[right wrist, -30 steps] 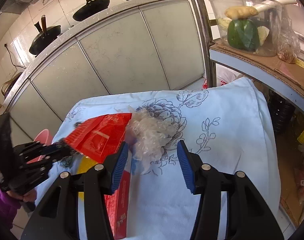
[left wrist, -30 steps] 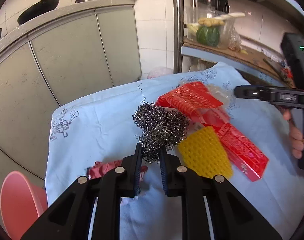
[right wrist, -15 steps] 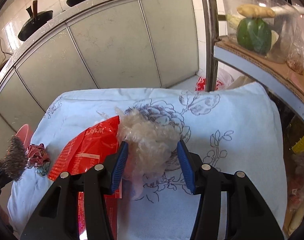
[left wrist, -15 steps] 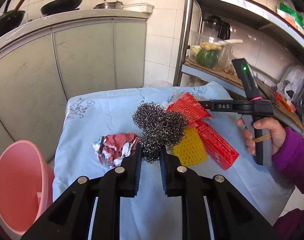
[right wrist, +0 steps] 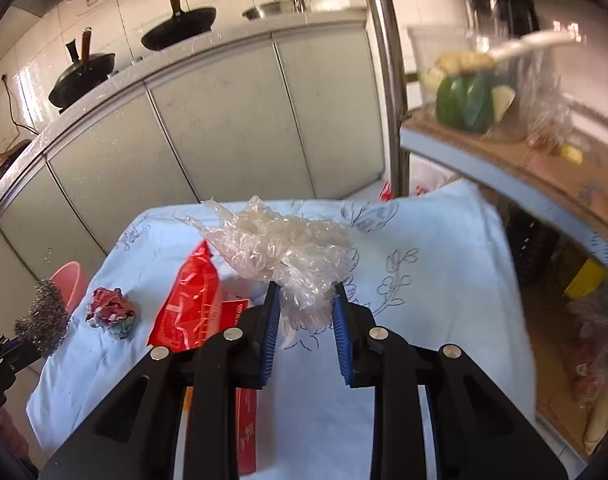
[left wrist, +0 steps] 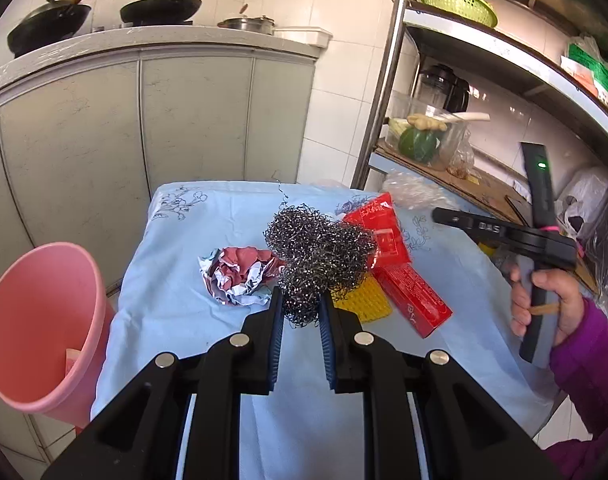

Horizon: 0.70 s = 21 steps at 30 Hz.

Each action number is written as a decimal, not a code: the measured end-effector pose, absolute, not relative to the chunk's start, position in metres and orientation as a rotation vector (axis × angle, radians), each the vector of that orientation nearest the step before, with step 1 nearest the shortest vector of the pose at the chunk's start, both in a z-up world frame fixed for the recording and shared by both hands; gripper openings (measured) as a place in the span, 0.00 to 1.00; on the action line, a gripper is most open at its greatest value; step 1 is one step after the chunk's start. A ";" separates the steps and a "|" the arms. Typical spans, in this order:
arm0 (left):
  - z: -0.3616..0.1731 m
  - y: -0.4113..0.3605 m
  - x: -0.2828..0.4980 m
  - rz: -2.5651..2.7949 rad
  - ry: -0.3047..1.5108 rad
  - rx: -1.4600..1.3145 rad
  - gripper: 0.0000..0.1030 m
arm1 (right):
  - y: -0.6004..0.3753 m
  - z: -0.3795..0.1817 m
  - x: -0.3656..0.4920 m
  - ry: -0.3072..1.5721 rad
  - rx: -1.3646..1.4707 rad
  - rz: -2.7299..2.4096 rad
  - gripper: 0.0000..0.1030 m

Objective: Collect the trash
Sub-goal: 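Lift both held items and carry them over the pink bucket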

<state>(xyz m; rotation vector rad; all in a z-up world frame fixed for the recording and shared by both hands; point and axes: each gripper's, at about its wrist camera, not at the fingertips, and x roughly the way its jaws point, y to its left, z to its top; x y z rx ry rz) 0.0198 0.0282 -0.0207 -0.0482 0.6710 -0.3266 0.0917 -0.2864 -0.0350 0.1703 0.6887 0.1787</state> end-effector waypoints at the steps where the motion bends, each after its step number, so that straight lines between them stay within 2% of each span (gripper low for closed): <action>1: -0.020 0.029 0.016 -0.321 0.665 -0.057 0.16 | -0.287 -0.030 0.085 0.672 0.166 0.173 0.25; 8: -0.003 0.036 -0.003 -0.268 0.596 -0.055 0.16 | -0.279 -0.001 0.052 0.611 0.166 0.207 0.25; 21: 0.019 0.085 -0.038 -0.097 0.520 -0.126 0.16 | -0.213 0.019 0.031 0.574 0.115 0.364 0.25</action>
